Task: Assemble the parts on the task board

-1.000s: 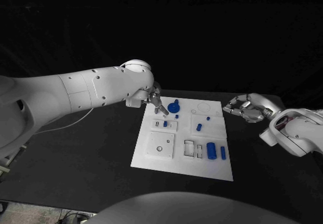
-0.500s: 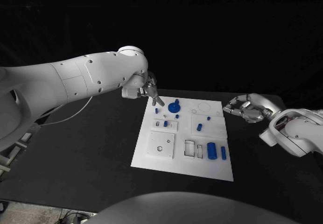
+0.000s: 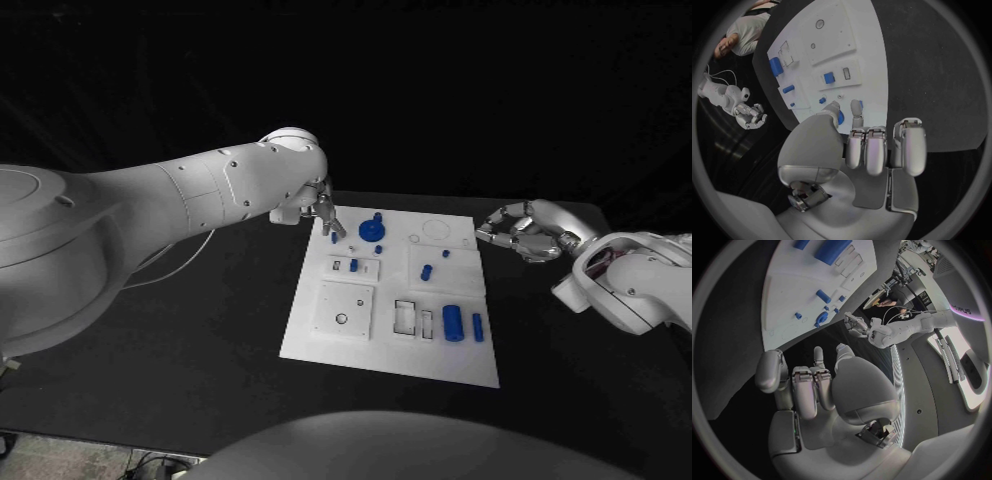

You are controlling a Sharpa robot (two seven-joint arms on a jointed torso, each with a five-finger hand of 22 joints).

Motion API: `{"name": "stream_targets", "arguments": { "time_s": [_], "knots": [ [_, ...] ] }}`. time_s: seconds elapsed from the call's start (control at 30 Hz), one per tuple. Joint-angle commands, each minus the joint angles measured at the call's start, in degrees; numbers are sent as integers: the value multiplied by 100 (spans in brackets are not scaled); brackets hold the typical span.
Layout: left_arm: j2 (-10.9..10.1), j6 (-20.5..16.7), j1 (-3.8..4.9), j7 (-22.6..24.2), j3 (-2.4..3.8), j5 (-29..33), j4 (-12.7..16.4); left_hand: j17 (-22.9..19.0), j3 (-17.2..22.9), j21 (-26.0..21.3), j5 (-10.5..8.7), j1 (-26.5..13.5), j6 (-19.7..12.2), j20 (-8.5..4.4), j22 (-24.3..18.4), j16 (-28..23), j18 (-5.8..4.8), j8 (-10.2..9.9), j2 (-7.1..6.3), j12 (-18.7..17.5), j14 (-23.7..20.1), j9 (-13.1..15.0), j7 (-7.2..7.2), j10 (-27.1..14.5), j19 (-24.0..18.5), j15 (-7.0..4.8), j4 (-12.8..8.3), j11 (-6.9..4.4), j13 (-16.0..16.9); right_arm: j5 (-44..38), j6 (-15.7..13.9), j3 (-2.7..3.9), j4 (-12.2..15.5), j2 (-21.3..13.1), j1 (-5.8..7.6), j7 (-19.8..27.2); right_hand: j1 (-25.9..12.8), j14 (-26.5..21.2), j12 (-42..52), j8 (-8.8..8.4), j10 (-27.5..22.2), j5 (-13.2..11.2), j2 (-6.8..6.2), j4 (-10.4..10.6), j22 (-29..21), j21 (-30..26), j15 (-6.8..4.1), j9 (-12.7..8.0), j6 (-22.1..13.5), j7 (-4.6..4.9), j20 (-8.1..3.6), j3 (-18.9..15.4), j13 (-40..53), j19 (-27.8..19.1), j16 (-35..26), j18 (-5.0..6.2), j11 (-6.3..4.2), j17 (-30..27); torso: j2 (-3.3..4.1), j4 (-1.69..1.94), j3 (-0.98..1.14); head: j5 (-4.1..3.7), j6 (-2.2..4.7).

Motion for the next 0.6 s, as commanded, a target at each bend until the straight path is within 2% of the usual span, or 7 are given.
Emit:
{"name": "stream_targets", "arguments": {
  "time_s": [0.03,0.47,0.6],
  "knots": [
    [86,-168,-26,178,8,-386,-183,1508,3,36,36,32,-20,-44,1354,14,30,36,32,-20,603,7,-21,617,353,-55,-9,-39,1507,-16,80,0,15,-10,-3,30,0,588,-20,-32,623,24,30,-13,834,-34,20,-5,-17,3,8,-5,1493,-28,20,112,-17,1507,-5,4,2,-20,0],
    [349,-331,-104,341,16,-436,-682,1508,-8,21,57,29,-13,-47,1349,14,34,40,18,-20,603,13,-25,617,344,-57,-4,-41,1507,-17,96,0,22,-10,-3,17,4,588,-20,-22,623,29,40,-14,839,-21,22,-2,6,2,9,-1,1493,-16,20,108,-14,1507,-7,12,4,3,0],
    [418,-339,-127,412,19,-361,-790,1508,-16,17,59,18,-29,-47,1348,14,35,20,10,-20,603,4,-19,617,342,-58,1,-40,1507,-17,96,0,27,-1,-3,13,15,588,-20,-15,623,33,41,-21,839,-23,23,0,20,0,9,3,1493,-16,20,109,-13,1507,-2,1,-2,5,0]
  ]
}}
